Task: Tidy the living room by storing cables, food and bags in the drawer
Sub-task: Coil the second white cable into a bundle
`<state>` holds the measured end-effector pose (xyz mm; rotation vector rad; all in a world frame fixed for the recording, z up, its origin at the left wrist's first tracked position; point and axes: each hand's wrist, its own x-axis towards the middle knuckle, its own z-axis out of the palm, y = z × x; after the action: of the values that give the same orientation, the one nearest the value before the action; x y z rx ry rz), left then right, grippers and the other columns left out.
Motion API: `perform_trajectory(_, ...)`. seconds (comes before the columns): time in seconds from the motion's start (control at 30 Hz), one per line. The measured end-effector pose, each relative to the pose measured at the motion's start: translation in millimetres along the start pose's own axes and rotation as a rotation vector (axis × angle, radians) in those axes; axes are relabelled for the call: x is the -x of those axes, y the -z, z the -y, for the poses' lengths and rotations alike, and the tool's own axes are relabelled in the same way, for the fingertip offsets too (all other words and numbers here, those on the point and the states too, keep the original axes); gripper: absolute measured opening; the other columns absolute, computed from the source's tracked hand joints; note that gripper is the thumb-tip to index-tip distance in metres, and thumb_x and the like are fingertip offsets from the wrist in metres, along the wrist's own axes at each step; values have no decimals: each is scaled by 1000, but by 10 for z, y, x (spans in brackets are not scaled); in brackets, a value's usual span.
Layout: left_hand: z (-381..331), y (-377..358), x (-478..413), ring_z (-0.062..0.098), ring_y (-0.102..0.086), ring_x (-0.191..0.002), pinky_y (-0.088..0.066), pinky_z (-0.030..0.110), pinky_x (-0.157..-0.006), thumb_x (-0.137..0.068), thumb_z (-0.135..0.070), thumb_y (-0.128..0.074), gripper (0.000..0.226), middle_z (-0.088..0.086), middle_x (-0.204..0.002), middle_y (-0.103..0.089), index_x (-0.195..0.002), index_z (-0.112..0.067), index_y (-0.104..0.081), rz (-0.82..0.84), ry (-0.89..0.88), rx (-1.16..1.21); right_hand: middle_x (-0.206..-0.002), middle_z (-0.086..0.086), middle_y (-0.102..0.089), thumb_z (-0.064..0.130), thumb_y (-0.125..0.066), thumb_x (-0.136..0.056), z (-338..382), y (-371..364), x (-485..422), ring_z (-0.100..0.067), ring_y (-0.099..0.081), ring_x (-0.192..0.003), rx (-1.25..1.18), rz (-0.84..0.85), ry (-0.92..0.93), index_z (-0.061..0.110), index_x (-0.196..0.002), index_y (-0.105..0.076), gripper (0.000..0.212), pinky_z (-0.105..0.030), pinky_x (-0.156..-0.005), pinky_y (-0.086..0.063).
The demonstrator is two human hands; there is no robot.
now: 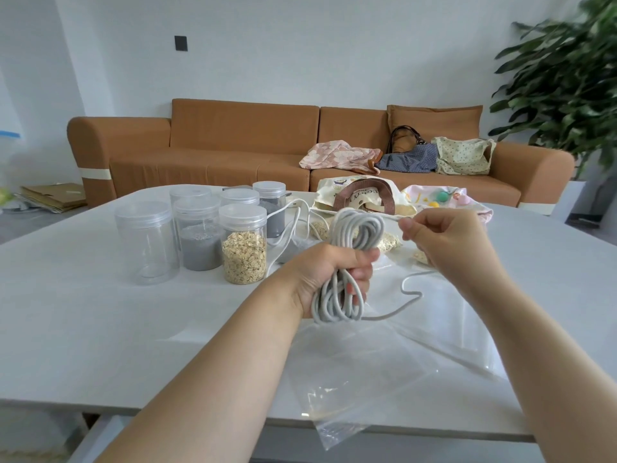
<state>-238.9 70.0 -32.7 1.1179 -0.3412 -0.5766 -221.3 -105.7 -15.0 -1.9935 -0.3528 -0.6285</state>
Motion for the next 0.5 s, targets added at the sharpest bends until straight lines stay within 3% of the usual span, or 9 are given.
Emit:
perform_trajectory(0.1, -17, -8, -10, 6, -37, -34, -33, 15, -37, -74, -16, -58, 14, -4, -44, -40, -70, -11, -45, -74, -82, 128, -51, -11, -40, 21, -62, -89, 22, -47, 35, -10, -28, -41, 89, 34, 5, 14, -56, -60, 34, -23, -46, -25)
perform_trajectory(0.2, -50, 14, 2, 7, -40, -34, -36, 14, -37, -76, -17, -59, 16, -4, -46, -43, -68, -11, -46, -164, -178, 219, -49, -4, -40, 18, -58, -91, 10, -69, 52, -10, -29, -41, 151, 81, -14, 18, -56, -60, 35, -24, -47, -24)
perform_trajectory(0.33, -100, 45, 13, 12, -49, -35, -43, 17, -36, -89, -15, -58, 25, 1, -48, -51, -65, -8, -52, -370, -291, 296, -48, 1, -39, 9, -54, -92, -12, -42, 55, -14, -30, -49, 23, 130, -30, 17, -58, -61, 35, -27, -51, -25)
perform_trajectory(0.4, -91, 30, -17, 12, -58, -42, -47, 19, -39, -91, -14, -57, 26, 2, -51, -59, -67, -7, -54, -446, -352, 189, -46, 8, -39, 3, -50, -92, 18, -37, 68, -12, -31, -49, -74, 148, 13, 17, -60, -61, 37, -25, -51, -24)
perform_trajectory(0.5, -65, 27, -83, 16, -70, -65, -55, 26, -52, -94, -10, -53, 18, 6, -69, -71, -76, -7, -58, -455, -448, 148, -46, 7, -41, 16, -53, -86, 64, -60, 106, -13, -35, -50, -67, 244, 98, 20, -57, -61, 31, -26, -51, -28)
